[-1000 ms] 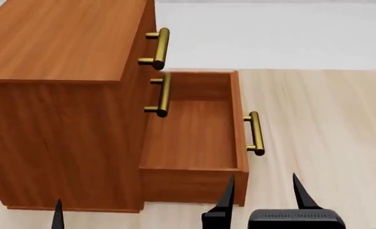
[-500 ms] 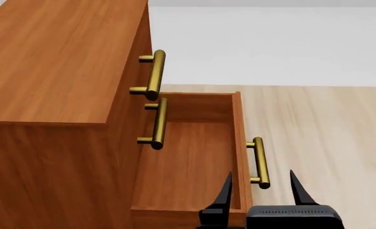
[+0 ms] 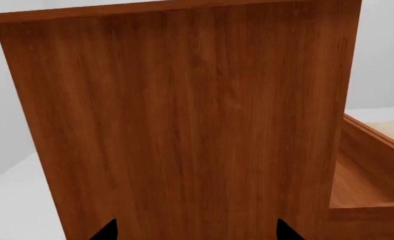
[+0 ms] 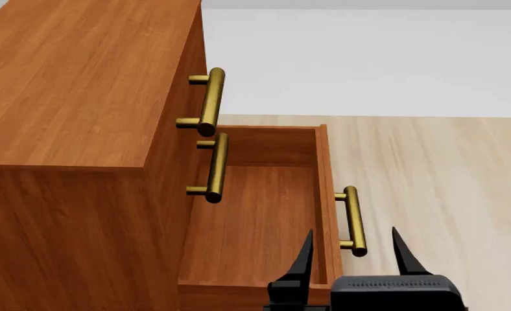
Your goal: Put the bowl in the bottom drawer of the cabinet.
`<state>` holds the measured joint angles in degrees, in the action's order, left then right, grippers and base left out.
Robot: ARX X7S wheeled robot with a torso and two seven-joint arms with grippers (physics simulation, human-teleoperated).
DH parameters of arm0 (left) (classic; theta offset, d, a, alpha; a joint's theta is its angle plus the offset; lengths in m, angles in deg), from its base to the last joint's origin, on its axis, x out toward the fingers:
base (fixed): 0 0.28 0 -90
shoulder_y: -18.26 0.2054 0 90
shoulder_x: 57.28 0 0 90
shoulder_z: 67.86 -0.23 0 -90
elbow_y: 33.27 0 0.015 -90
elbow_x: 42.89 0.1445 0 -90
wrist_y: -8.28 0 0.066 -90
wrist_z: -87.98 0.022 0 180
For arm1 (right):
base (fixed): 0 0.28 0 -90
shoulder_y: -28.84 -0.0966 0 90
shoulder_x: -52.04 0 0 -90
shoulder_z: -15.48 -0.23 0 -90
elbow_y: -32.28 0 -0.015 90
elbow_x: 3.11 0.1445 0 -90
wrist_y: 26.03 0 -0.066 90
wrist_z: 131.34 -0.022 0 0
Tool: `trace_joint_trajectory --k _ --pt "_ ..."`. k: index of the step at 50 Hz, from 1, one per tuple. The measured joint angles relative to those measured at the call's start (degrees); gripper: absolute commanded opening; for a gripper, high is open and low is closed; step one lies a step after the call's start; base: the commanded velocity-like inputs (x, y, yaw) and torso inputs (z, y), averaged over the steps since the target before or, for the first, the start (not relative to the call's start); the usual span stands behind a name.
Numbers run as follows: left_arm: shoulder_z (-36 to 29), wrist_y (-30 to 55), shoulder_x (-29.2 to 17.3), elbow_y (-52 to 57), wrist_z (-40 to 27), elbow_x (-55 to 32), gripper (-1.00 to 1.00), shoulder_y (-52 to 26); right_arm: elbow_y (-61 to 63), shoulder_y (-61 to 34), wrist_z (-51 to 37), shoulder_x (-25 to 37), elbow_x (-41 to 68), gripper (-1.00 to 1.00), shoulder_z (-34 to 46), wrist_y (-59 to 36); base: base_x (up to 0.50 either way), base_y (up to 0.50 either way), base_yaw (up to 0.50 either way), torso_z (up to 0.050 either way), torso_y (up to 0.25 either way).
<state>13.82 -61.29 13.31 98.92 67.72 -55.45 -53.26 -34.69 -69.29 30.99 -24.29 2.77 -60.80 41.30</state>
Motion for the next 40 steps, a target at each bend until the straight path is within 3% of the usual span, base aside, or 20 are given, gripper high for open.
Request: trace_joint_trajectory --k 40 --pt "-2.08 2.63 -1.16 -0.99 -1.06 1.98 1.0 -1.37 1.05 -0.71 -0.51 0.93 0.1 1.0 1.05 -1.81 0.0 0.0 0.0 0.0 0.0"
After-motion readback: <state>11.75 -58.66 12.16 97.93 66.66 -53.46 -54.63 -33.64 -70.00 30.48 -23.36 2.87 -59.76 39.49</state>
